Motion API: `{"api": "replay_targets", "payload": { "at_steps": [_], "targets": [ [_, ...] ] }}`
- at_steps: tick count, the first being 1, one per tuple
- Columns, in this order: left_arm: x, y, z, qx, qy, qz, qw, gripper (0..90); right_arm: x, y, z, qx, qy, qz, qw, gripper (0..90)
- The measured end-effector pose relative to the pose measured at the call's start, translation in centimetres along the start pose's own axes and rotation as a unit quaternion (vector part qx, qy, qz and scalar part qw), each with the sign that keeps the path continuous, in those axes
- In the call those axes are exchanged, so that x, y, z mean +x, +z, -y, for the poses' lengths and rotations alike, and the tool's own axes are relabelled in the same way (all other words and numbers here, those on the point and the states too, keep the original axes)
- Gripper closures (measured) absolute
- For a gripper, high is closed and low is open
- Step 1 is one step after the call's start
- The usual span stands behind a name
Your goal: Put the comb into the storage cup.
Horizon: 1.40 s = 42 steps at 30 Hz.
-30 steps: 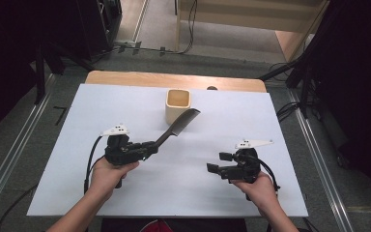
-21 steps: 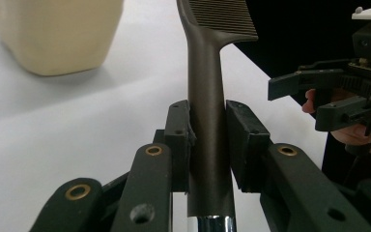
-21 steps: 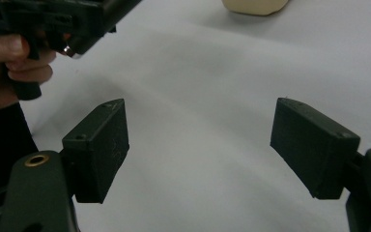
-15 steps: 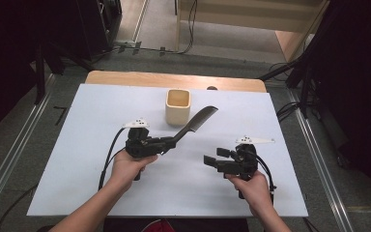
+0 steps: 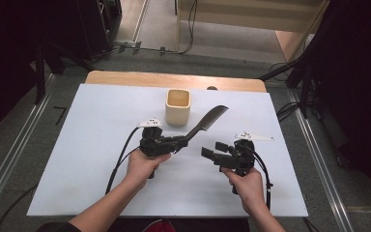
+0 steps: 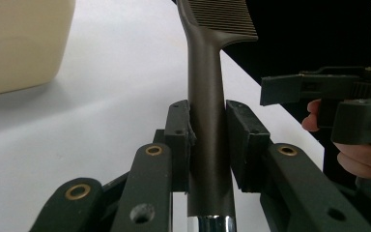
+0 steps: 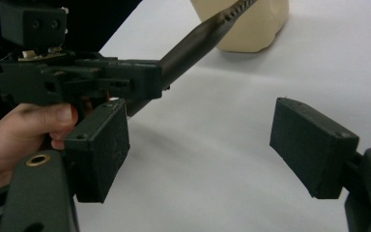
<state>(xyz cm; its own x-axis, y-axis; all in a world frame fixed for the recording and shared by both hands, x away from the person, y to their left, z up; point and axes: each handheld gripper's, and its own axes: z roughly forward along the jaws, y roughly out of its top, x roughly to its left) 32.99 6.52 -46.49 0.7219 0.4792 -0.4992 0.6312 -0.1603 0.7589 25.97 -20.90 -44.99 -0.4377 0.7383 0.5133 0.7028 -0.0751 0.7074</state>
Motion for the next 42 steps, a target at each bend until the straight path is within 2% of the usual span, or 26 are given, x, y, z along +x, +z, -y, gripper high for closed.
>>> {"api": "replay_targets", "payload": {
  "at_steps": [7, 12, 14, 17, 22, 29, 32, 42],
  "targets": [
    [-0.2, 0.5, 0.1, -0.015, -0.002, -0.004, 0.9999, 73.4, 0.0, 0.6, 0.0, -0.009, 0.004, 0.007, 0.9999, 20.0],
    [-0.4, 0.7, 0.5, -0.031, -0.001, -0.017, 0.9994, 73.4, -0.1, 0.8, -0.1, -0.024, 0.012, 0.011, 0.9996, 20.2],
    [-0.5, 1.0, 0.6, -0.029, 0.003, -0.022, 0.9993, 73.4, -0.1, 0.9, -0.2, -0.034, 0.019, 0.014, 0.9992, 20.3],
    [-0.7, 1.3, 0.9, -0.033, 0.003, -0.021, 0.9992, 73.4, -0.1, 1.0, -0.2, -0.048, 0.025, 0.021, 0.9983, 20.2],
    [-0.9, 2.0, 1.3, -0.036, -0.004, -0.02, 0.9991, 73.4, 0.0, 1.3, -0.2, -0.057, 0.029, 0.037, 0.9973, 20.2],
    [-1.2, 3.1, 1.7, -0.042, -0.014, -0.021, 0.9988, 73.4, 0.5, 2.0, -0.1, -0.065, 0.028, 0.079, 0.9944, 20.2],
    [-1.3, 3.4, 1.9, -0.042, -0.014, -0.02, 0.9988, 73.4, 0.5, 2.3, 0.0, -0.067, 0.029, 0.084, 0.9938, 20.2],
    [-1.7, 4.3, 2.1, -0.061, -0.034, -0.004, 0.9976, 73.4, 0.4, 2.7, -0.2, -0.077, 0.048, 0.088, 0.992, 20.4]
  ]
}}
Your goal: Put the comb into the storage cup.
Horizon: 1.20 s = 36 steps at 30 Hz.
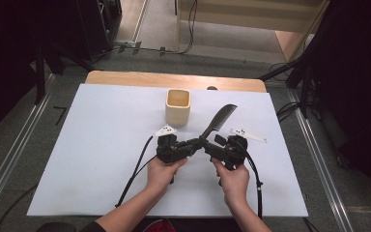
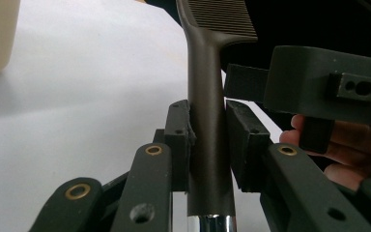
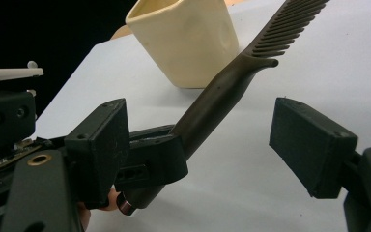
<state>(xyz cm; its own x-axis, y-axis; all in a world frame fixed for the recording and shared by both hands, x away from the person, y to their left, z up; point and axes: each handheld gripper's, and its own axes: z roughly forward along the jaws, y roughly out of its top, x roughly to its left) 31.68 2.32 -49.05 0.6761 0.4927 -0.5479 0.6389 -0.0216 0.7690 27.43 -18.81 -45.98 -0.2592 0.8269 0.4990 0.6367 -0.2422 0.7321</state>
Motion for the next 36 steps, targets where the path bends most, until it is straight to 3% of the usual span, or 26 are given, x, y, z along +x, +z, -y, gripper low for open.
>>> {"api": "replay_targets", "payload": {
  "at_steps": [5, 15, 18, 19, 26, 30, 36],
  "targets": [
    [-0.2, 0.4, 0.3, -0.014, -0.013, 0.006, 0.9998, 73.4, -0.2, 0.0, -0.2, -0.002, 0.008, 0.003, 1.0, 20.7],
    [-0.8, 1.3, 1.1, -0.034, -0.014, 0.01, 0.9993, 73.4, -0.9, 0.4, -0.6, -0.005, 0.034, 0.013, 0.9993, 23.5],
    [-0.6, 1.5, 1.3, -0.04, -0.021, 0.011, 0.9989, 73.4, -0.8, 0.6, -0.8, -0.011, 0.031, 0.029, 0.999, 24.8],
    [-0.6, 1.6, 1.4, -0.041, -0.022, 0.011, 0.9988, 73.4, -0.7, 0.7, -0.8, -0.013, 0.042, 0.031, 0.9986, 25.8],
    [-0.6, 1.7, 1.5, -0.049, -0.027, 0.015, 0.9983, 73.4, -0.4, 1.3, -1.0, -0.01, 0.059, 0.035, 0.9976, 28.2],
    [-0.6, 1.6, 1.4, -0.055, -0.03, 0.019, 0.9979, 73.4, 0.0, 1.6, -0.9, -0.016, 0.052, 0.043, 0.9976, 30.7],
    [-0.6, 1.6, 1.4, -0.057, -0.039, 0.024, 0.9973, 73.4, -0.3, 1.9, -1.0, -0.006, 0.077, 0.042, 0.9961, 35.3]
  ]
}}
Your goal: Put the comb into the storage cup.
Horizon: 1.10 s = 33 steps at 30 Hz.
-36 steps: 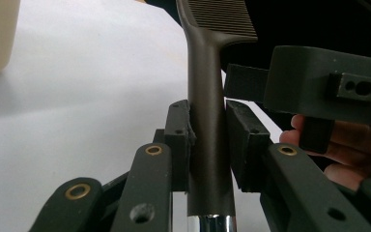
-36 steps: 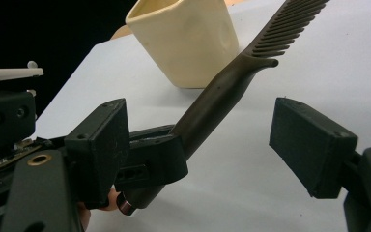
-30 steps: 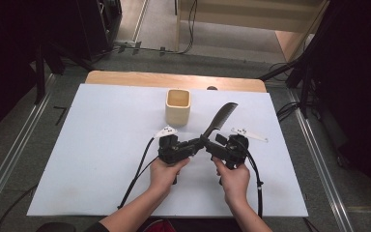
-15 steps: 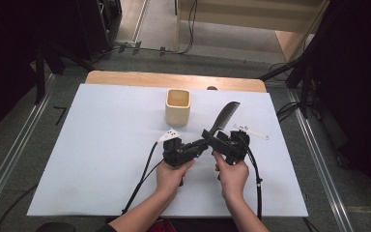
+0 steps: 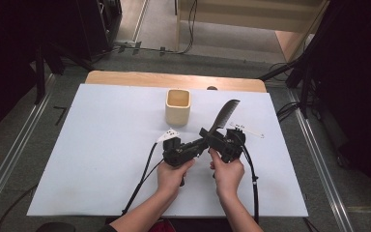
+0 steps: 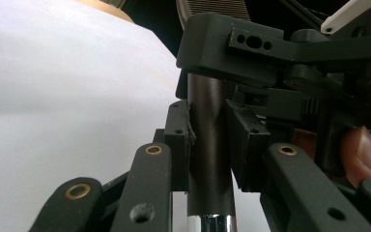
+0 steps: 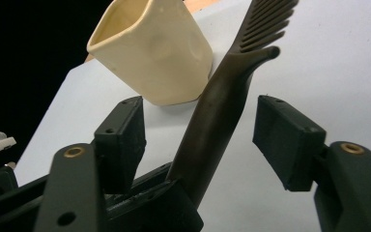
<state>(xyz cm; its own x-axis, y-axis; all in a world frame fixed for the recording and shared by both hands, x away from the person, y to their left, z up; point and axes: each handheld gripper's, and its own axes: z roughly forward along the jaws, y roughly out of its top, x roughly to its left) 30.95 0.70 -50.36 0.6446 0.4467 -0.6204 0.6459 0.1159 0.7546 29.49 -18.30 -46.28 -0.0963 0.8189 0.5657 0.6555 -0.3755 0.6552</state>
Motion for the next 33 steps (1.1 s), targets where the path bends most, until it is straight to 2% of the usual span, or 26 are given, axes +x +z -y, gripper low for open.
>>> {"api": "replay_targets", "payload": {
  "at_steps": [3, 7, 18, 26, 33],
  "targets": [
    [0.08, 0.06, 0.07, 0.0, -0.005, 0.002, 1.0, 73.4, 0.04, 0.12, 0.01, 0.001, 0.004, -0.001, 1.0, 36.5],
    [0.26, 0.12, 0.19, -0.006, -0.024, 0.011, 0.9996, 73.4, 0.21, 0.27, 0.04, 0.003, 0.006, 0.002, 1.0, 38.2],
    [0.12, 0.32, 0.51, -0.025, -0.025, 0.009, 0.9993, 73.4, 0.7, 0.39, -0.19, 0.002, 0.01, 0.018, 0.9998, 46.5],
    [0.07, 0.34, 0.52, -0.031, -0.018, 0.01, 0.9993, 73.4, 0.74, 0.41, -0.35, 0.006, 0.026, 0.032, 0.9991, 62.0],
    [0.06, 0.39, 0.56, -0.036, -0.018, 0.019, 0.999, 73.3, 0.63, 0.16, -0.54, 0.007, 0.045, 0.017, 0.9988, 66.0]
  ]
}}
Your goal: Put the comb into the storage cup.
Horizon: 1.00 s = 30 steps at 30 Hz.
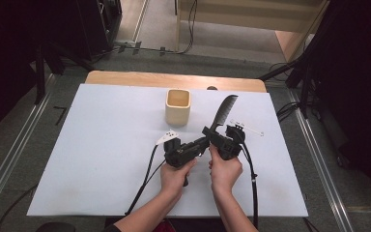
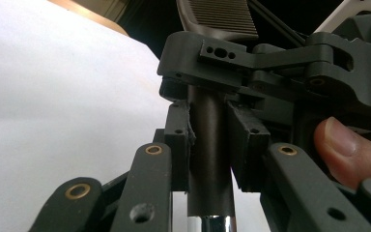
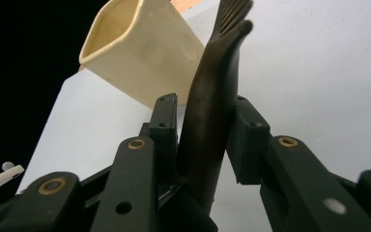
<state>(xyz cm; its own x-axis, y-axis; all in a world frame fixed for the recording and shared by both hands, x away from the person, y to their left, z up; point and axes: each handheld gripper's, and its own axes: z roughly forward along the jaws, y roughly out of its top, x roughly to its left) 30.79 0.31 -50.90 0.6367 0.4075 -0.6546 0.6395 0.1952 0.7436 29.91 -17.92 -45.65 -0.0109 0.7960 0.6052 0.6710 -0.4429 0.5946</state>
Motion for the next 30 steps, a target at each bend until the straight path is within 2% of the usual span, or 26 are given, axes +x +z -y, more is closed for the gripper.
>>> {"api": "replay_targets", "payload": {
  "at_steps": [14, 16, 17, 19, 21, 24, 30],
  "targets": [
    [-0.1, -0.1, -0.1, 0.005, 0.006, 0.003, 1.0, 72.9, -0.2, -0.2, -0.2, 0.009, 0.009, -0.029, 0.9995, 69.7],
    [-0.3, -0.1, -0.2, 0.017, 0.018, -0.004, 0.9997, 72.2, -0.2, -0.2, -0.2, 0.009, 0.009, -0.031, 0.9994, 69.8],
    [-0.4, -0.1, -0.4, 0.031, 0.02, -0.006, 0.9993, 71.4, -0.2, -0.2, -0.1, 0.01, 0.009, -0.031, 0.9994, 69.8],
    [-0.5, 0.0, -0.6, 0.048, 0.022, -0.009, 0.9986, 65.6, -0.2, -0.2, -0.1, 0.012, 0.006, -0.031, 0.9994, 69.8],
    [-0.6, -0.1, -0.8, 0.056, 0.022, -0.014, 0.9981, 59.1, -0.2, -0.2, 0.0, 0.008, 0.002, -0.031, 0.9995, 69.9],
    [-0.9, -0.2, -1.1, 0.073, 0.038, -0.018, 0.9964, 52.3, -0.3, -0.3, 0.0, 0.001, -0.01, -0.026, 0.9996, 69.8],
    [-1.1, -1.2, -2.2, 0.105, 0.047, -0.022, 0.9931, 44.1, -0.3, -0.5, 0.0, -0.011, -0.027, -0.028, 0.9992, 69.8]
  ]
}}
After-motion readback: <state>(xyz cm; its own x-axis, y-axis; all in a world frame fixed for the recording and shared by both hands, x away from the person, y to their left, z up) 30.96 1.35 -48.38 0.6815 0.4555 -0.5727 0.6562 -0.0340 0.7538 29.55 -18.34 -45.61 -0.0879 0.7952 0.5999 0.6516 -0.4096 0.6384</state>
